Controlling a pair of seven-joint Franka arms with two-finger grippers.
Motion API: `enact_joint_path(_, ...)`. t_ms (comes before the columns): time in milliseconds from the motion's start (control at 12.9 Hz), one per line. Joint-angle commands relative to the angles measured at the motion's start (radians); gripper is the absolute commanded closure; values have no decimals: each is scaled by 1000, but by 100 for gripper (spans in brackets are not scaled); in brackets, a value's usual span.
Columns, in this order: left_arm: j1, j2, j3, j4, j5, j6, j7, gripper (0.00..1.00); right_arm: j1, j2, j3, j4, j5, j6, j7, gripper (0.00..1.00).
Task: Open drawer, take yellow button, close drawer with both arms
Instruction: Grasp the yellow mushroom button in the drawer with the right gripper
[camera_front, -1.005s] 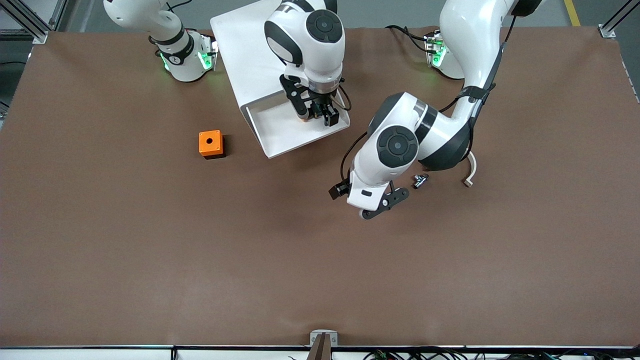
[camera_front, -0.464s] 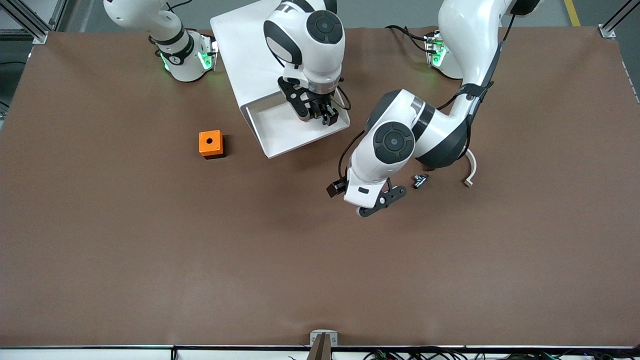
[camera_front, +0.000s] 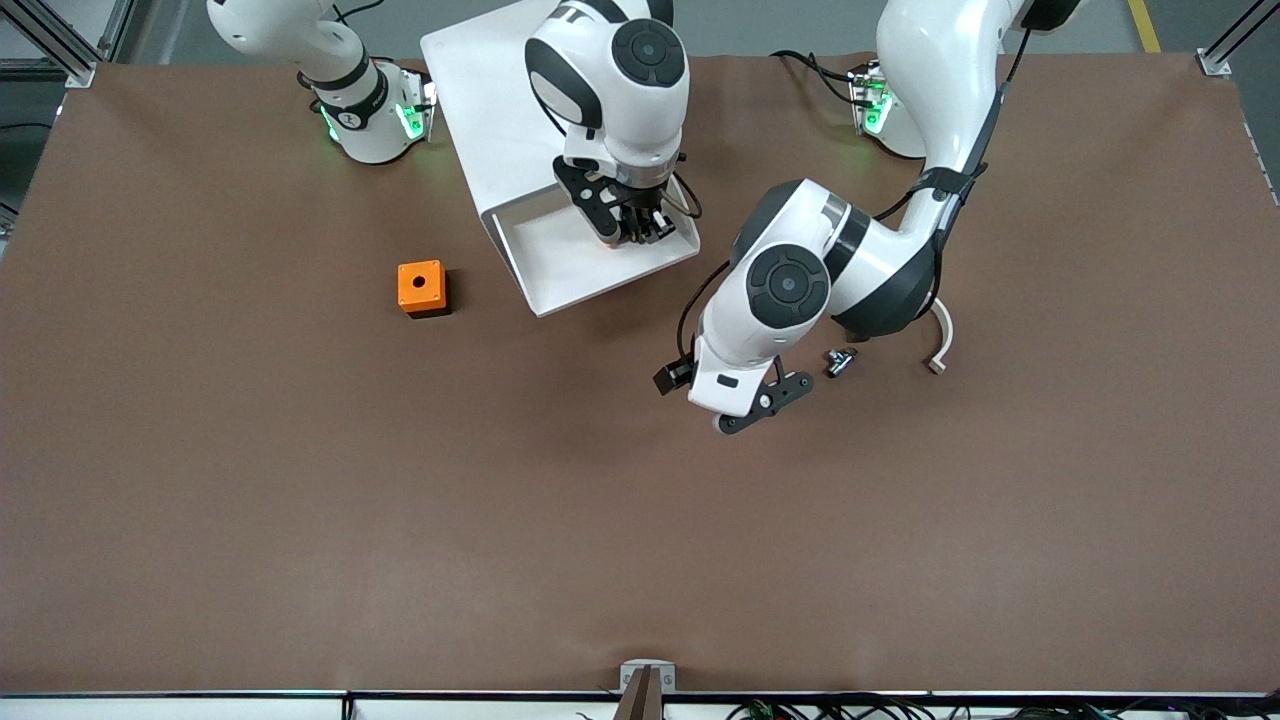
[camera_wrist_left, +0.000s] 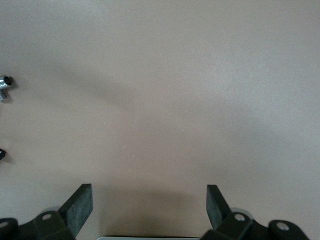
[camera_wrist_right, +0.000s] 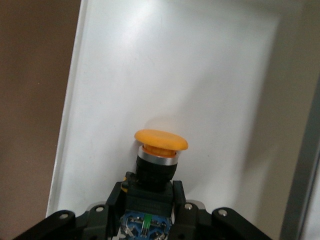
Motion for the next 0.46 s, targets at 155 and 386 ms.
enact_joint_path(155,0,-32,0,-30,21,11,-9,0,-62,-7,-4,75,3,-67,-81,100)
enact_joint_path(386,-1,-38,0,-47,21,11,-8,0,-175,-12,-2,158,19,-179,-279,100)
